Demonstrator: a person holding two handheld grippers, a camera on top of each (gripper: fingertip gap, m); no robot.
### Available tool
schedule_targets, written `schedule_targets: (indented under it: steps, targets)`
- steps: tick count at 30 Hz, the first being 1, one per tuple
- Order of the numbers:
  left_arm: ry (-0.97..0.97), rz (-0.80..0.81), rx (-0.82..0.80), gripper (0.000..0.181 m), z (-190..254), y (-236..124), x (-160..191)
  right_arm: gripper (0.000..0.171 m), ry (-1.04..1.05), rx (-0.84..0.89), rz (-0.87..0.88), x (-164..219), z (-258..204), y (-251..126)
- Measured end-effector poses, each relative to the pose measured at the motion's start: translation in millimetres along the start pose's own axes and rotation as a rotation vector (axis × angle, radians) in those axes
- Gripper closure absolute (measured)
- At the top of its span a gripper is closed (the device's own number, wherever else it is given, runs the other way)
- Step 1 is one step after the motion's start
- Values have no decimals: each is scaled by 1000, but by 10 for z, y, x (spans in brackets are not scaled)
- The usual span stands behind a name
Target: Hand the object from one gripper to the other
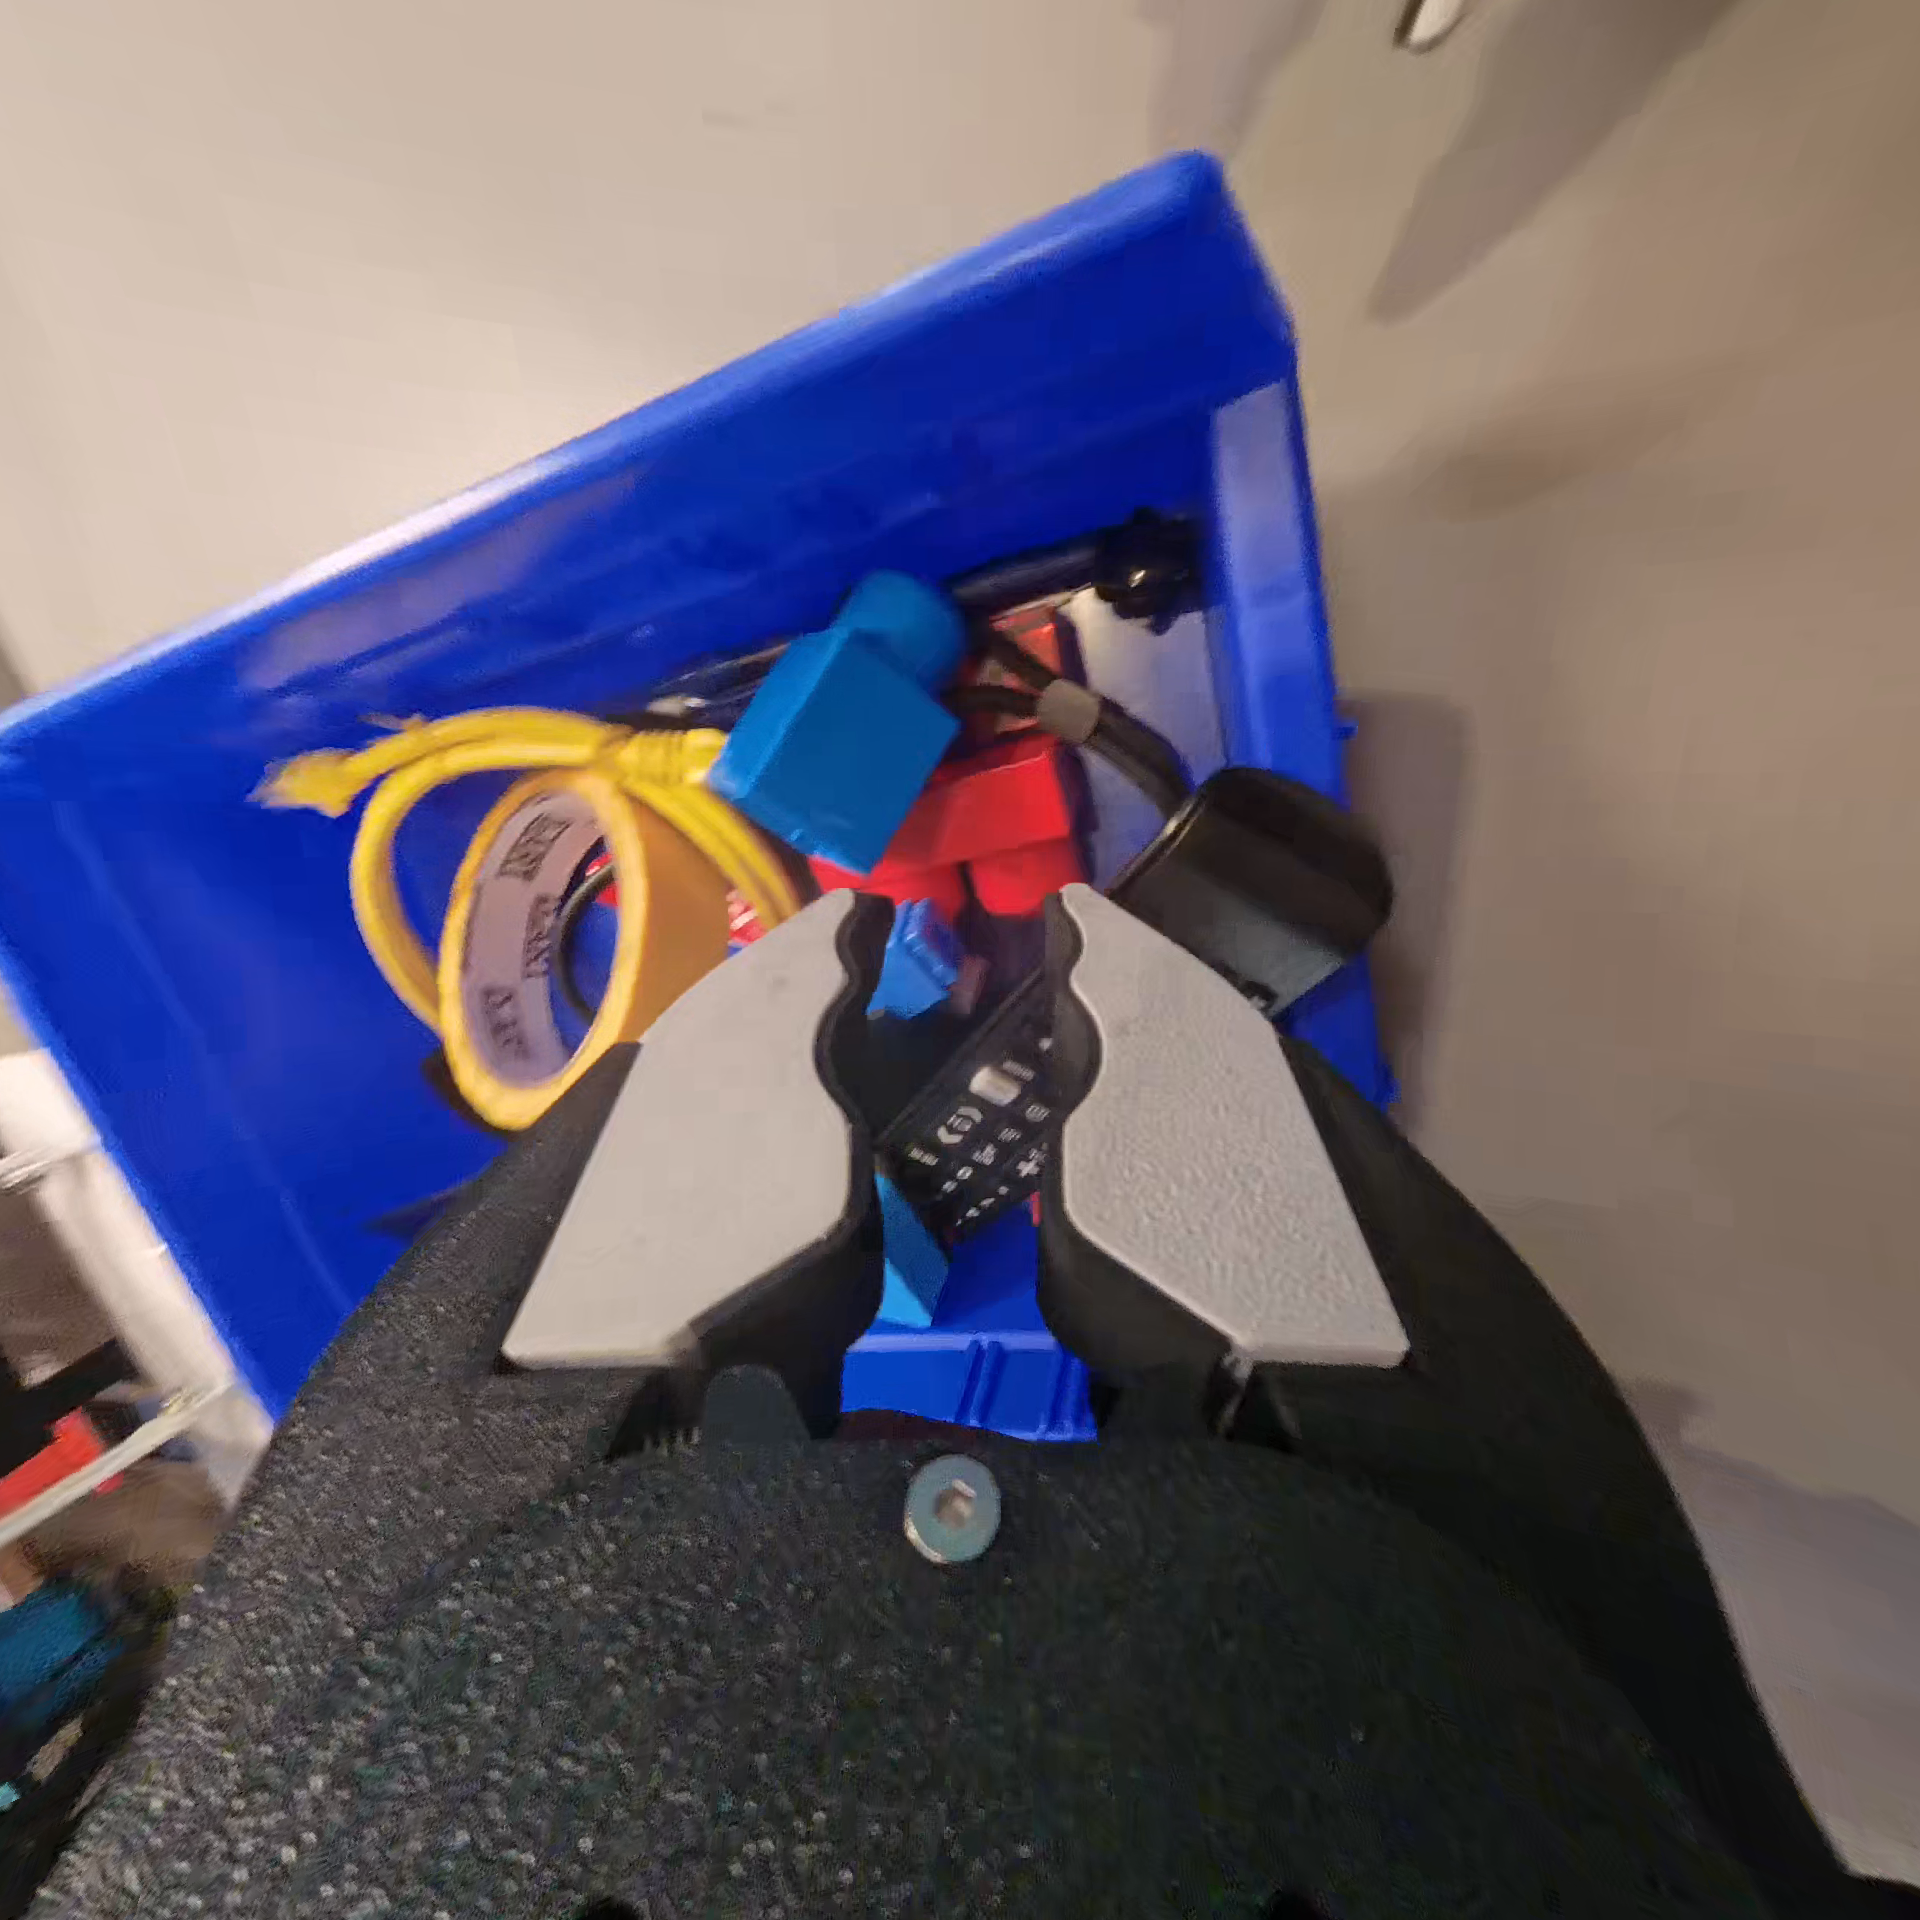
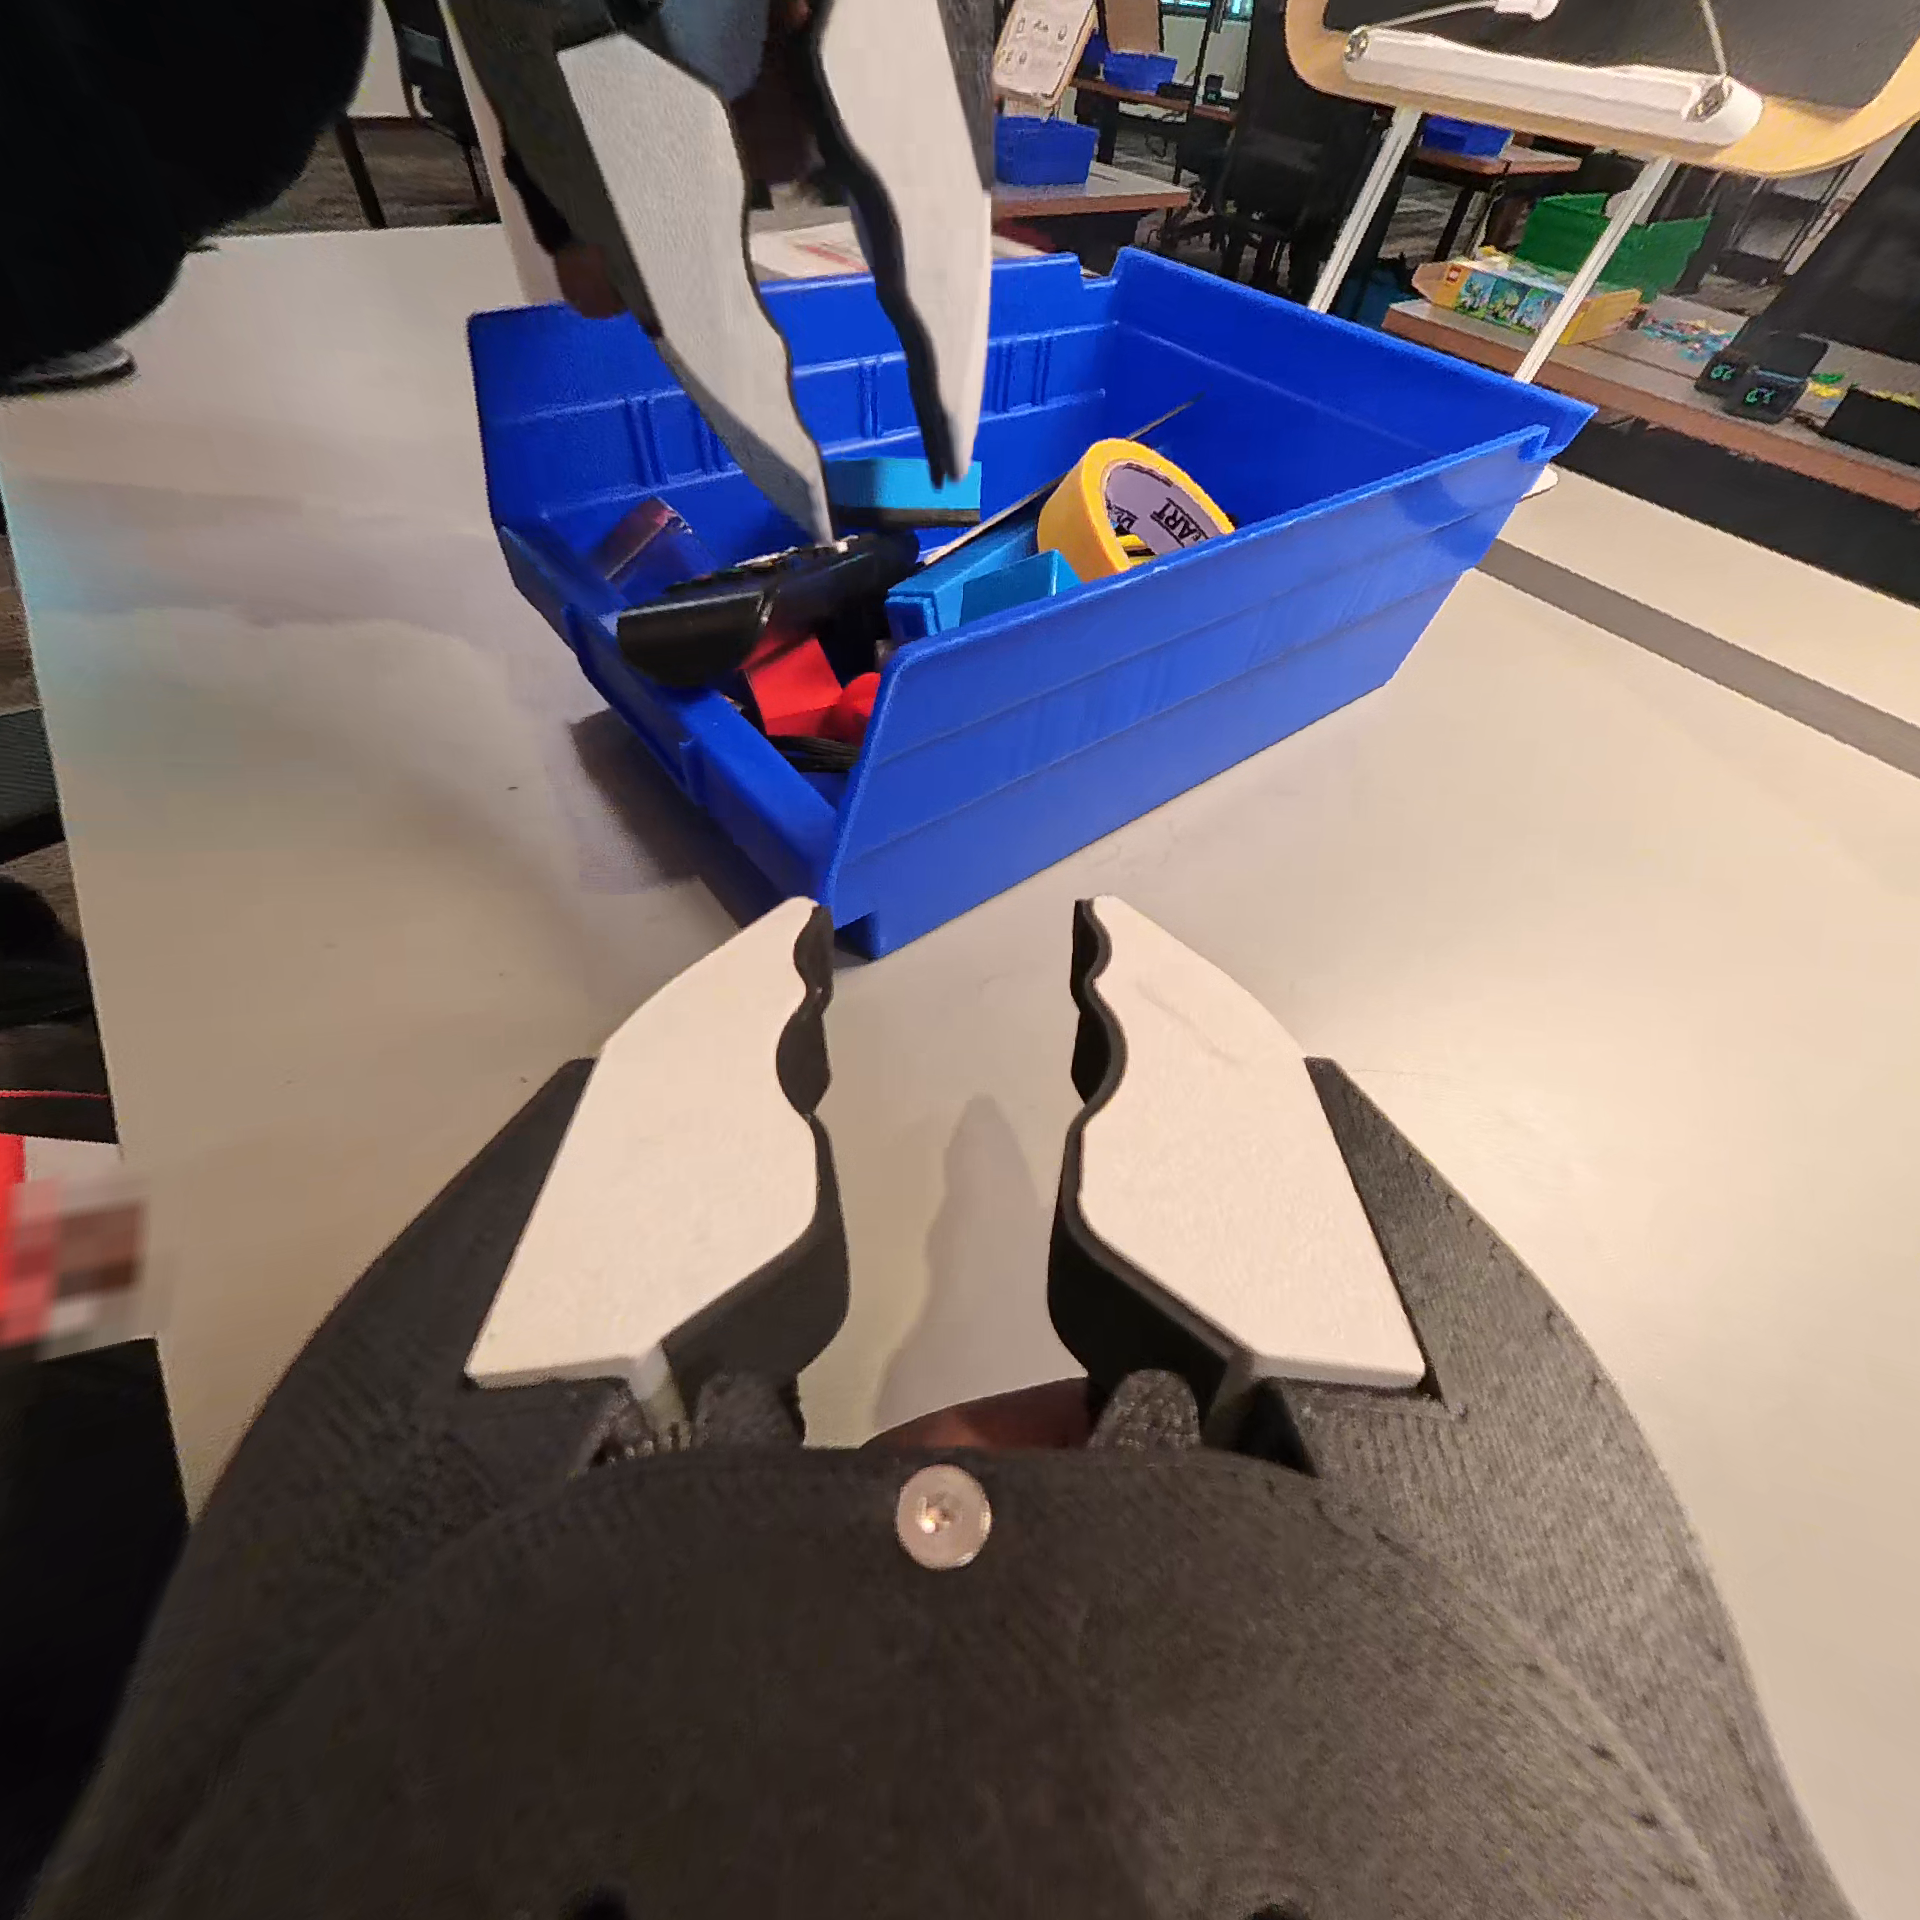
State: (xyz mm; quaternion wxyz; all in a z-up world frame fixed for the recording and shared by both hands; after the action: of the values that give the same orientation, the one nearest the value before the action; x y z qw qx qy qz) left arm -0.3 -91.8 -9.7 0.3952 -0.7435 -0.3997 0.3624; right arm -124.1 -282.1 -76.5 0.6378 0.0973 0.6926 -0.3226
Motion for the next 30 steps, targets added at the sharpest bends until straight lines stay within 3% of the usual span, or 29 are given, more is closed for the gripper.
schedule_targets:
  steps: [1,4,9,16,19,24,30]
  targets:
    - [-9,-8,50,152,-10,62,-42,127,-6,5,-5,0,-6,6]
    - [-6,-46,172,158,-35,246,-124,127,-27,18,-22,3,-26,21]
    - [125,-147,235,156,-7,427,-169,127,-55,35,-35,12,-54,14]
    - [330,-102,163,148,117,462,-301,127,-78,62,-40,27,-80,-21]
    - [389,-181,136,155,159,547,-273,127,-91,80,-53,38,-99,-31]
    - [455,-264,117,148,167,535,-298,127,-110,103,-61,55,-141,-68]
    - [457,-331,111,153,187,600,-336,127,-110,128,-62,74,-175,-125]
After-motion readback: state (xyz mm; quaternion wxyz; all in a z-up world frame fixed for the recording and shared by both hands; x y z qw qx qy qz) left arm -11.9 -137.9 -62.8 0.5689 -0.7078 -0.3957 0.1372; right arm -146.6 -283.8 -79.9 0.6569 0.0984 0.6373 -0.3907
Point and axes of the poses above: each gripper's, where its closed fingertips meet, y out along the fingers, x out of its underside, z = x × y across the jaws, the point moved 10 cm from there along -y, back along the fingers, and after that the axes turned 11 degrees about -x, right-handed, at the moved point
